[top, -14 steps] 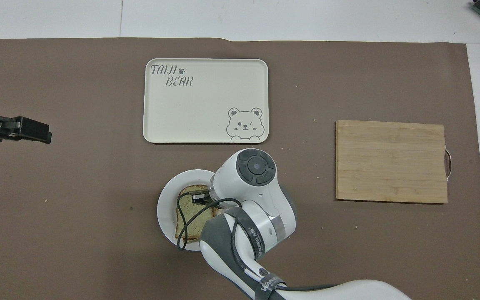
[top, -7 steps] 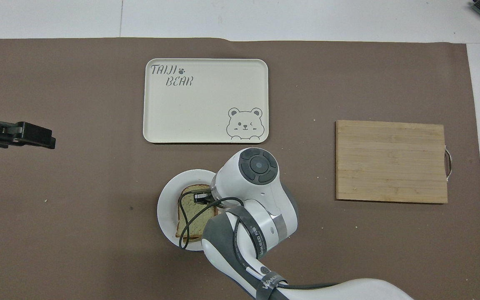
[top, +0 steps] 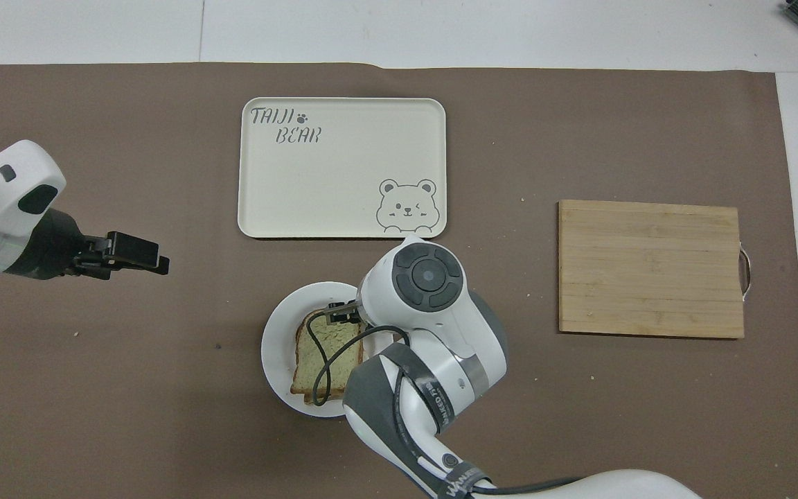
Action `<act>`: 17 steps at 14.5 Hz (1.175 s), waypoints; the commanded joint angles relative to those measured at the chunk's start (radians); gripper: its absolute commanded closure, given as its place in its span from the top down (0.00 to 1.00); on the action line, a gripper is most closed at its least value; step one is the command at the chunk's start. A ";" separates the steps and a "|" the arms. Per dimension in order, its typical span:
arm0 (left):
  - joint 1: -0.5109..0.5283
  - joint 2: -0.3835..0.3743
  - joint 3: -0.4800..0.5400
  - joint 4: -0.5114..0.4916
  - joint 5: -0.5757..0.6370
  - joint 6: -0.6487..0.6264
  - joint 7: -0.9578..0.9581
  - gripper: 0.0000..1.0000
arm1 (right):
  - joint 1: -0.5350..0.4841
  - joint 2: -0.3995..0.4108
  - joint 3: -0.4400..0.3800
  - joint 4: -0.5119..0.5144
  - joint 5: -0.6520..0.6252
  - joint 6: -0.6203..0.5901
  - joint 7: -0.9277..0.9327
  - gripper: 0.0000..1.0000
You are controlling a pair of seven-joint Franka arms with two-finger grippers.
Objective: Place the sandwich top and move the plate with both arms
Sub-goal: 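Release the bread with the right gripper while the left gripper reaches the plate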
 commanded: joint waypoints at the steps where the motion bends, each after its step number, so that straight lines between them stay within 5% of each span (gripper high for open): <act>1: 0.006 -0.052 -0.007 -0.135 -0.088 0.082 0.069 1.00 | -0.091 -0.093 0.006 -0.006 -0.027 -0.062 -0.016 1.00; 5: 0.006 -0.039 -0.007 -0.268 -0.240 0.157 0.231 1.00 | -0.174 -0.148 0.006 0.064 -0.162 -0.241 -0.020 1.00; 9: 0.000 -0.025 -0.008 -0.437 -0.347 0.302 0.434 1.00 | -0.231 -0.213 0.006 0.081 -0.225 -0.292 -0.021 1.00; 15: -0.143 -0.032 -0.008 -0.604 -0.548 0.487 0.514 1.00 | -0.343 -0.302 0.006 0.153 -0.207 -0.403 -0.023 1.00; 17: -0.149 -0.029 -0.008 -0.627 -0.613 0.497 0.548 0.87 | -0.358 -0.322 0.004 0.155 -0.207 -0.403 -0.023 1.00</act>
